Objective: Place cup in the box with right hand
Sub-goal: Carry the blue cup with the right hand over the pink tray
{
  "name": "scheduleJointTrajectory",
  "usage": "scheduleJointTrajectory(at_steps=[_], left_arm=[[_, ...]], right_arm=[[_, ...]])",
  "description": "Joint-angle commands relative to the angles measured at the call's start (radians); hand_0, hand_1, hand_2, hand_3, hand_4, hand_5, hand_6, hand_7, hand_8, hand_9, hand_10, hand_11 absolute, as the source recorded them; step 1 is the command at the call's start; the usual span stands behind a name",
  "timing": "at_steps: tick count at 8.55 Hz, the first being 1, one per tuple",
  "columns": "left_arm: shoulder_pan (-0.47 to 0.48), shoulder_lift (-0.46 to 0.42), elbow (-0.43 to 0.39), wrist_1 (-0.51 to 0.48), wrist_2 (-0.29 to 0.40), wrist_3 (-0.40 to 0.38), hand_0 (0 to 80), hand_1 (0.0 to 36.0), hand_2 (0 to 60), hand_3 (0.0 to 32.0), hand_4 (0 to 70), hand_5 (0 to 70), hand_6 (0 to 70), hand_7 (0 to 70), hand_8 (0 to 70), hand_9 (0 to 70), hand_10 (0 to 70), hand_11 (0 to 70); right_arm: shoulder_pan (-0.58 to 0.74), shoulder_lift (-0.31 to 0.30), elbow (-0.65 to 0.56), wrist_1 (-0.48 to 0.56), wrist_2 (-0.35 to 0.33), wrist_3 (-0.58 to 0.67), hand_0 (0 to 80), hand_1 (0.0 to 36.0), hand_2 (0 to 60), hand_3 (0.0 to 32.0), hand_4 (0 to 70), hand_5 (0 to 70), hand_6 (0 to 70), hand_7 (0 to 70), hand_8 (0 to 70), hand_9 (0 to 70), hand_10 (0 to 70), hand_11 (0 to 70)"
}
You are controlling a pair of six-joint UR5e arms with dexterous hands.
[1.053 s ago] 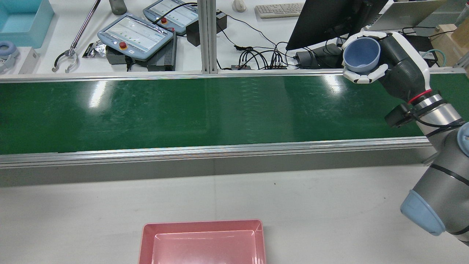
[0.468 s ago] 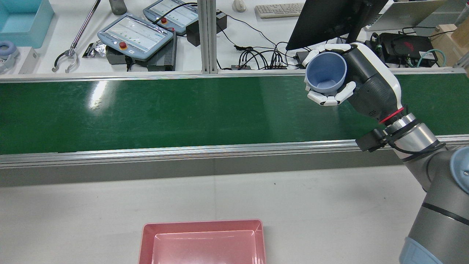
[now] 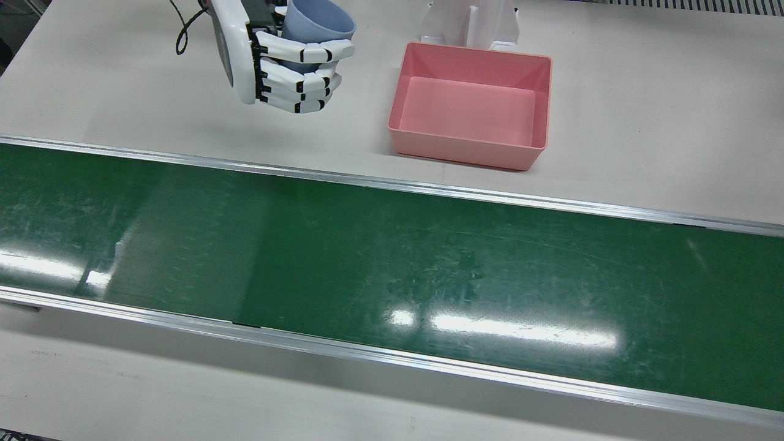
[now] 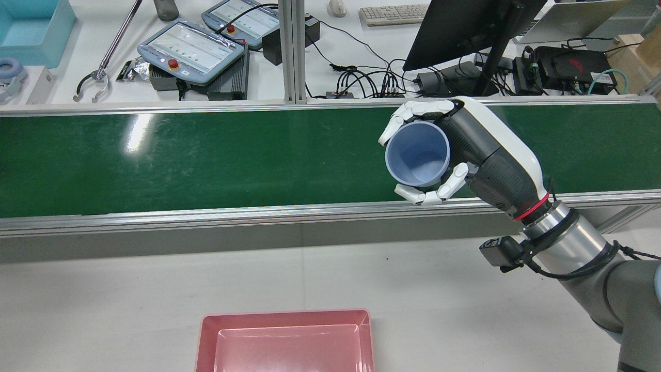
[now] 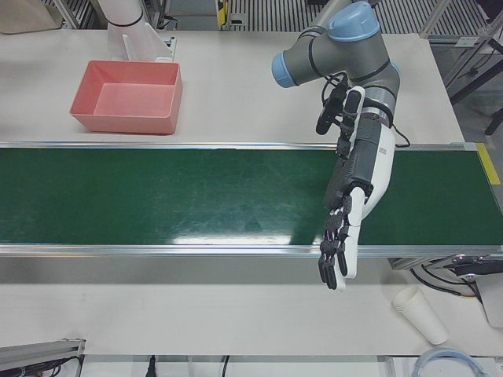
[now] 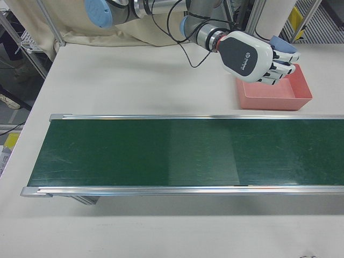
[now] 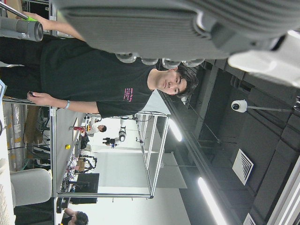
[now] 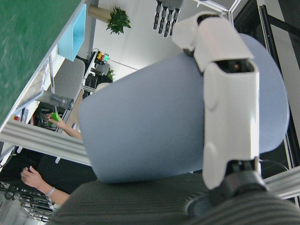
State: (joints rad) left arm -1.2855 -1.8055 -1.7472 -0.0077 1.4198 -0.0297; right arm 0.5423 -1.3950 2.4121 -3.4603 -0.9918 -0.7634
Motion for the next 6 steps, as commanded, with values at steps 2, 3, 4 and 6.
scheduleJointTrajectory(at_steps=[2, 3, 4, 6], left_arm=[[0.0, 0.0, 0.0, 0.0, -0.001, 0.001, 0.0, 0.0, 0.0, 0.0, 0.0, 0.0, 0.0, 0.0, 0.0, 0.0, 0.0, 0.0], [0.0, 0.0, 0.0, -0.002, -0.001, -0.001, 0.0, 0.0, 0.0, 0.0, 0.0, 0.0, 0.0, 0.0, 0.0, 0.0, 0.0, 0.0], [0.0, 0.0, 0.0, -0.002, -0.001, 0.001, 0.0, 0.0, 0.0, 0.0, 0.0, 0.0, 0.0, 0.0, 0.0, 0.0, 0.0, 0.0], [0.0, 0.0, 0.002, -0.002, -0.001, 0.001, 0.0, 0.0, 0.0, 0.0, 0.0, 0.0, 0.0, 0.0, 0.0, 0.0, 0.0, 0.0]], right_arm=[[-0.313, 0.051, 0.044, 0.004, 0.056, -0.169, 80.0, 36.0, 60.0, 0.0, 25.4, 25.4, 44.5, 70.0, 62.3, 70.0, 44.5, 66.7], [-0.367, 0.08, 0.042, 0.004, 0.058, -0.21, 80.0, 36.0, 60.0, 0.0, 22.4, 24.0, 40.8, 70.0, 57.3, 70.0, 42.3, 63.3], [-0.383, 0.08, 0.044, 0.006, 0.056, -0.22, 80.0, 36.0, 60.0, 0.0, 24.0, 22.2, 35.8, 70.0, 50.2, 70.0, 37.9, 57.2], [-0.396, 0.079, 0.039, 0.007, 0.055, -0.214, 78.6, 34.4, 26.4, 0.0, 16.6, 14.9, 19.9, 70.0, 24.4, 43.1, 21.9, 35.5]])
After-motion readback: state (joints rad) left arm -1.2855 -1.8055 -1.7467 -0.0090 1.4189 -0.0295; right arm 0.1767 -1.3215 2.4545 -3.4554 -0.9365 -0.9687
